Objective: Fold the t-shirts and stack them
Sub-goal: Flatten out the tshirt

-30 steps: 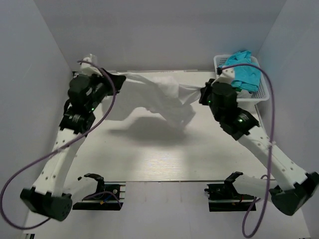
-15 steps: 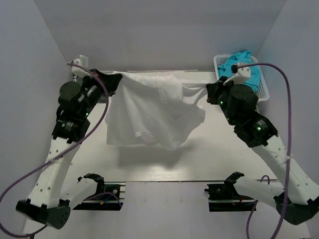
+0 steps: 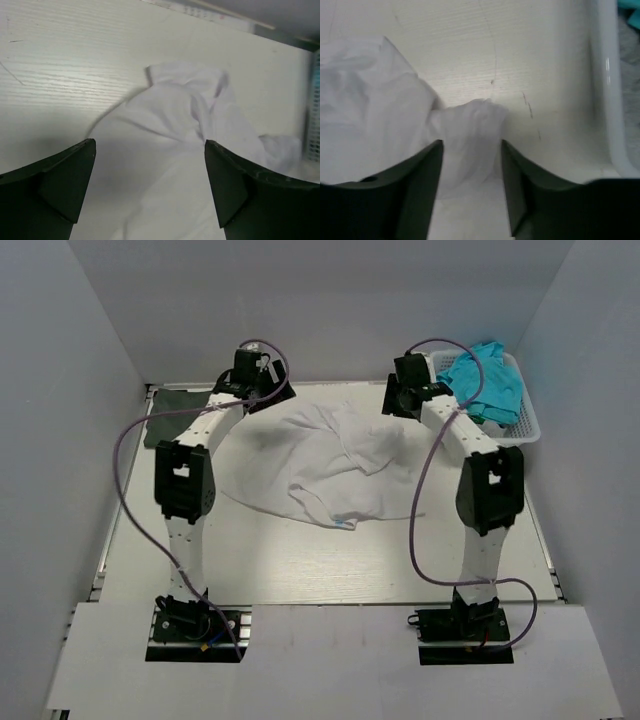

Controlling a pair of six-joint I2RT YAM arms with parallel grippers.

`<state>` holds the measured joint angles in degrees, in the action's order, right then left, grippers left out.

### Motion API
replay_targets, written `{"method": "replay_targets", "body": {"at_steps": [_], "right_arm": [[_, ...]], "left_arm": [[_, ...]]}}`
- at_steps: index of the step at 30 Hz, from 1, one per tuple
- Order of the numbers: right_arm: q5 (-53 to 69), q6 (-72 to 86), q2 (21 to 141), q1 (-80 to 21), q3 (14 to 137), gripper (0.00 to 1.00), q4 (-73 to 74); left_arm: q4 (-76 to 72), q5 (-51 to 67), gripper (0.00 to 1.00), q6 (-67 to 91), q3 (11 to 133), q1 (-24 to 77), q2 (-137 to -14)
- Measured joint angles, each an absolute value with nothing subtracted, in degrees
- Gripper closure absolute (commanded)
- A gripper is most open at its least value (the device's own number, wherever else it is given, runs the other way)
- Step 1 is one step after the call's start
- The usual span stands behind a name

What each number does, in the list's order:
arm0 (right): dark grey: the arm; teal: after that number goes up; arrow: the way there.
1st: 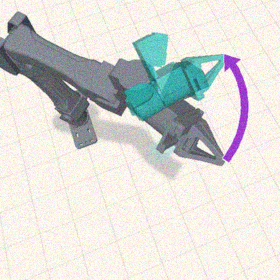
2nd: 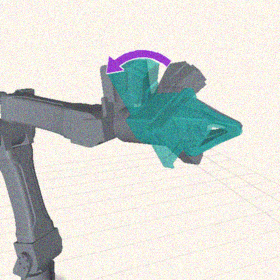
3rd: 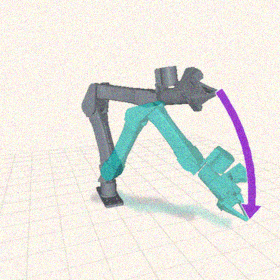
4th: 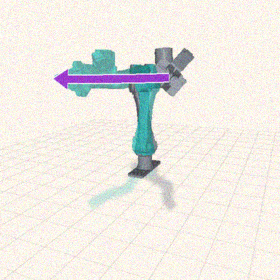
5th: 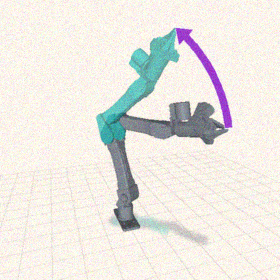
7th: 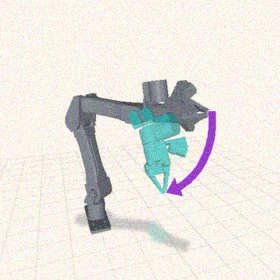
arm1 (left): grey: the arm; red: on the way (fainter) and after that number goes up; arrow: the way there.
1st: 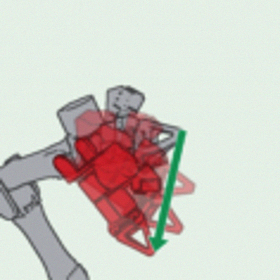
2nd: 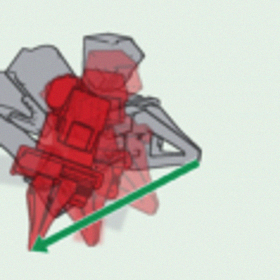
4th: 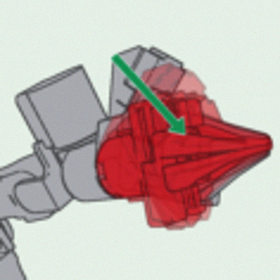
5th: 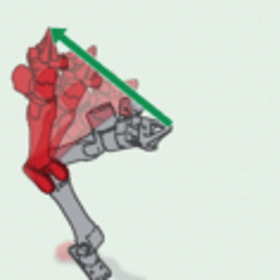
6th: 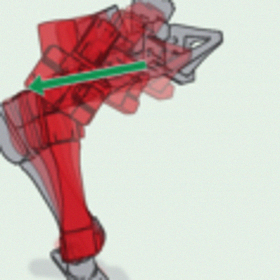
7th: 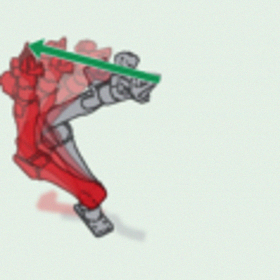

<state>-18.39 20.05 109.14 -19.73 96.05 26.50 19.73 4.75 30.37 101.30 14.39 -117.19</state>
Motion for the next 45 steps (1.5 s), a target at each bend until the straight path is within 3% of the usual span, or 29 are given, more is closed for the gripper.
{"method": "replay_targets", "body": {"at_steps": [1,2,4,9,15,19,27,41,44,45], "right_arm": [[-17.54,19.51,113.10,-18.79,99.94,0.33,27.59],[-16.69,19.00,116.62,-17.96,103.24,0.19,28.18],[-15.42,18.15,119.35,-17.06,105.12,0.10,29.61],[-12.53,17.10,110.59,-17.39,94.15,0.10,29.30],[-9.52,19.88,89.19,-18.02,69.97,0.10,27.24],[-7.51,22.85,82.83,-18.00,59.13,0.10,26.06],[-4.19,28.95,79.64,-17.96,49.93,0.10,25.65],[-3.73,36.10,86.94,-17.89,48.53,0.14,22.48],[-4.36,37.06,88.42,-17.87,48.18,0.14,22.15],[-4.56,37.36,88.60,-17.82,48.25,0.14,21.78]], "left_arm": [[22.63,4.58,0.00,29.85,107.00,14.31,-122.02],[25.63,4.43,0.00,29.39,112.57,14.31,-126.52],[29.26,3.73,0.00,28.67,116.62,14.24,-130.85],[32.86,2.33,0.00,28.18,99.98,14.50,-120.44],[32.58,2.35,0.00,29.82,73.82,15.18,-93.01],[32.45,2.09,0.00,31.62,68.03,15.35,-86.78],[31.05,2.70,0.00,36.95,62.50,15.33,-94.00],[26.63,2.79,0.17,41.23,61.69,15.33,-101.23],[25.23,3.03,0.30,41.76,61.84,15.33,-101.86],[24.64,3.18,0.41,41.87,61.98,15.31,-102.24]]}}
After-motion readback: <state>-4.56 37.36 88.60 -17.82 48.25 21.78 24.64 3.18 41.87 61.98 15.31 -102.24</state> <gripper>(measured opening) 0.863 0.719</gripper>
